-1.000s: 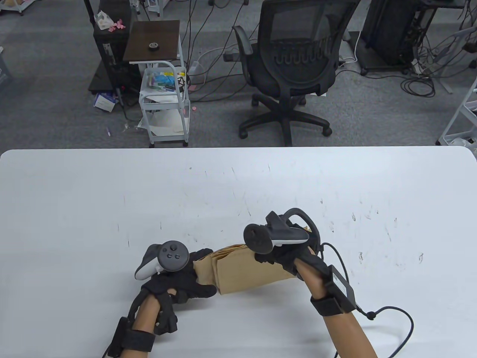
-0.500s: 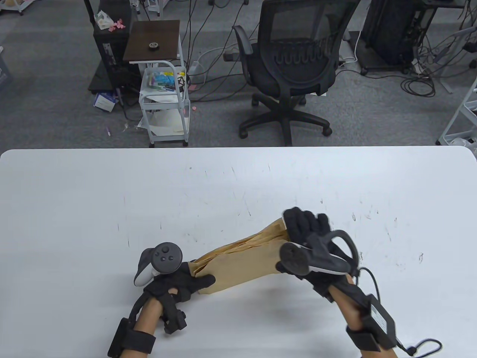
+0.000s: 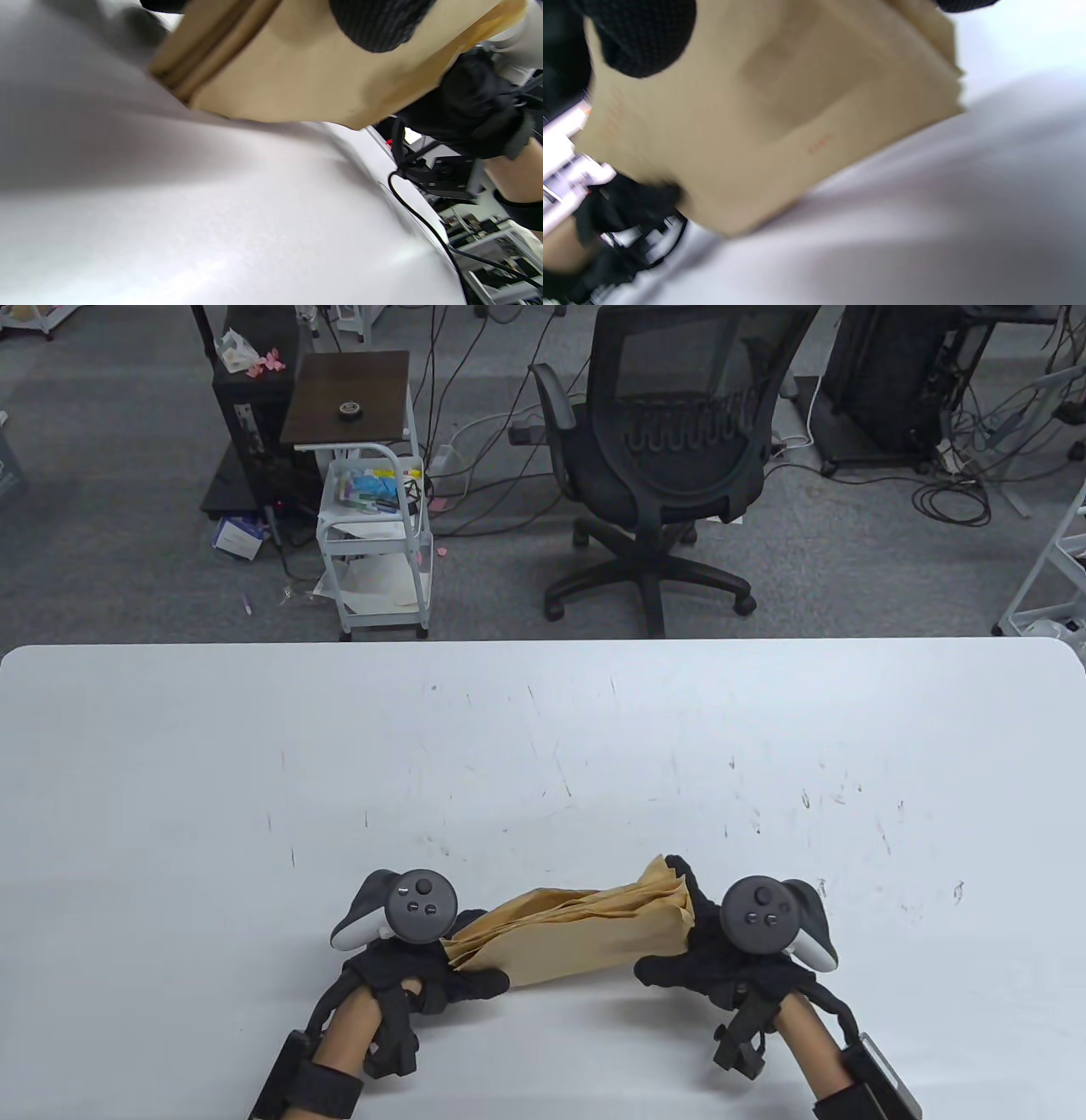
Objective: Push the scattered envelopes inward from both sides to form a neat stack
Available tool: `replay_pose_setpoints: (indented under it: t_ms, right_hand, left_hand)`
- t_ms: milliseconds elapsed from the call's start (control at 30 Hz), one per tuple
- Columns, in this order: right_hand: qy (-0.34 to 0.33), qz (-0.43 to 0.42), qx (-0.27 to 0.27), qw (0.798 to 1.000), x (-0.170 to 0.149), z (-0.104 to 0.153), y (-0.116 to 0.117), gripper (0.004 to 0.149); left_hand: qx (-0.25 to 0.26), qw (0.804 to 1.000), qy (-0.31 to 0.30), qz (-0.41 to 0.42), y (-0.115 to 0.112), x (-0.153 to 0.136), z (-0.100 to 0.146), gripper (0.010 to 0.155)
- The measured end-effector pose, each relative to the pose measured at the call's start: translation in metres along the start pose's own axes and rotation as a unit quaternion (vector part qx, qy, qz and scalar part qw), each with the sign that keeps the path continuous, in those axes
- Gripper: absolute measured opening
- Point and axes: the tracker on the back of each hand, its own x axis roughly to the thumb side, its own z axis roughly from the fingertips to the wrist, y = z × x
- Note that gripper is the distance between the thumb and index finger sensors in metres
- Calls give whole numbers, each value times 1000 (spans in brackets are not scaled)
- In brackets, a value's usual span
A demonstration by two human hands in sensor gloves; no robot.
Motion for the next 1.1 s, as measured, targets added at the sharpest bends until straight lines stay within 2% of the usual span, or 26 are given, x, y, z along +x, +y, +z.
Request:
replay_pose_setpoints:
  t_ms: [100,167,233,267,300,367,433,467,500,533,567,600,667,733,800,833,867,933,967,1000,1033,1100]
  right_hand:
    - [38,19,-54,998,-10,7,-12,110]
    - [35,9,-73,997,-16,9,-4,97]
    - [35,4,-64,997,-12,7,3,75]
    - [39,18,-74,996,-8,5,2,72]
    - [34,31,-91,995,-5,6,-2,71]
    - [17,36,-136,990,-2,8,-9,72]
    - [32,37,-159,986,-6,10,-11,74]
    - [51,41,-175,982,-13,11,-10,76]
    - [62,39,-171,982,-18,10,-8,73]
    - [70,27,-131,989,-21,8,-4,70]
    - [60,21,-123,990,-14,9,-5,62]
    - [49,34,-139,989,-5,9,-8,52]
    - [31,88,-188,978,13,14,-15,45]
    - [49,147,-182,971,7,14,-5,44]
    - [73,177,-107,976,-3,14,4,44]
    - [60,148,-146,976,2,14,2,43]
    - [57,132,-168,975,9,14,-2,42]
    - [58,159,-174,970,10,12,-1,42]
    - [85,203,-120,968,-1,9,9,42]
    - [91,203,-100,970,-4,11,10,43]
    - [70,180,-141,971,-2,12,8,42]
    - [51,166,-180,968,9,11,0,42]
  left_hand:
    - [19,999,0,41,2,-3,0,56]
    - [-4,1000,3,30,-4,-1,-4,55]
    - [0,1000,-1,14,-7,4,-4,57]
    - [1,1000,0,0,-6,6,-3,57]
    - [8,1000,1,-14,-3,8,-1,57]
    - [65,998,-11,-17,5,12,2,55]
    - [96,995,-6,-17,8,13,3,53]
    - [92,995,4,-26,6,12,1,53]
    - [82,996,10,-32,3,11,-1,52]
    - [66,997,17,-44,0,9,-3,53]
    - [62,997,18,-46,-1,10,-3,53]
    - [65,997,17,-41,0,12,-2,54]
    - [104,994,7,-24,6,17,1,54]
    - [113,992,31,-36,2,12,-3,52]
    - [88,993,29,-77,0,12,-2,51]
    - [115,989,29,-85,1,16,-1,50]
    - [116,989,27,-87,3,18,1,50]
    - [104,992,30,-69,1,16,-2,49]
    - [79,994,47,-64,-5,10,-6,48]
    - [80,995,30,-60,-3,11,-3,48]
    - [113,991,29,-63,1,16,-3,48]
    - [128,986,23,-102,6,23,1,48]
